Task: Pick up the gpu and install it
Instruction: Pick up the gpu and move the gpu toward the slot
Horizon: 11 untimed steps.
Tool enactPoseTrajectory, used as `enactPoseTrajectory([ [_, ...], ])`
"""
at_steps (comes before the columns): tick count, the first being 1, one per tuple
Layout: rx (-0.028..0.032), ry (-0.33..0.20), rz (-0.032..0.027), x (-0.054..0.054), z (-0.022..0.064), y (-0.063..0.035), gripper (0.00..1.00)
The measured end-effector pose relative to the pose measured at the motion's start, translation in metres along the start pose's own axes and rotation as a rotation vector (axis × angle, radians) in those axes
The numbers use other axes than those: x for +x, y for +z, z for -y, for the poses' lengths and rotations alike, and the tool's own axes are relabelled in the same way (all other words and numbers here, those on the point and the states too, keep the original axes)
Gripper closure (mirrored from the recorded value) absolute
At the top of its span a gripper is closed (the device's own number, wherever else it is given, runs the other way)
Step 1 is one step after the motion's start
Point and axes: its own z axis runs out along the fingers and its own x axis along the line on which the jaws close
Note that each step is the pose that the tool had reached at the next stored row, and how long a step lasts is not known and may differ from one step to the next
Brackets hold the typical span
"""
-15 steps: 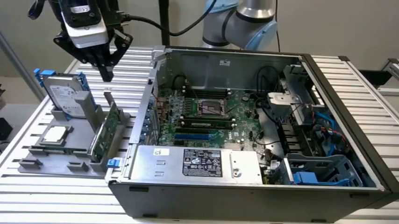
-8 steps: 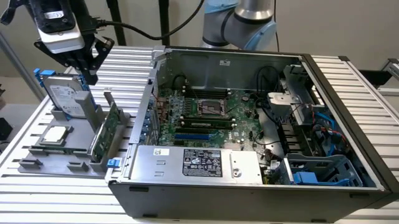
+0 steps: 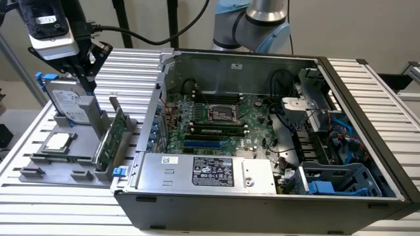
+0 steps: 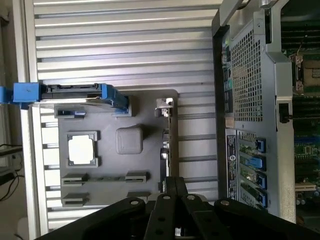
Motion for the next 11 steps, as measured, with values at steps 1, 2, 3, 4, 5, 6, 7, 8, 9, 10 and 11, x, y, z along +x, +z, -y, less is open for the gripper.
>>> enactPoseTrajectory([
  [1,0.0001,0.000,0.0000,0.0000,0.0000,0.0000,1.00],
  [2,0.0000,0.000,0.0000,0.0000,0.0000,0.0000,1.00],
  [3,0.0000,0.000,0.0000,0.0000,0.0000,0.0000,1.00],
  [4,0.0000,0.000,0.0000,0.0000,0.0000,0.0000,1.00],
  [5,0.0000,0.000,0.0000,0.0000,0.0000,0.0000,1.00],
  [6,0.0000,0.000,0.0000,0.0000,0.0000,0.0000,1.00],
  [7,0.0000,0.000,0.0000,0.0000,0.0000,0.0000,1.00],
  [8,0.0000,0.000,0.0000,0.0000,0.0000,0.0000,1.00],
  [9,0.0000,0.000,0.0000,0.0000,0.0000,0.0000,1.00],
  [10,0.0000,0.000,0.0000,0.0000,0.0000,0.0000,1.00],
  [11,0.0000,0.000,0.0000,0.0000,0.0000,0.0000,0.00],
])
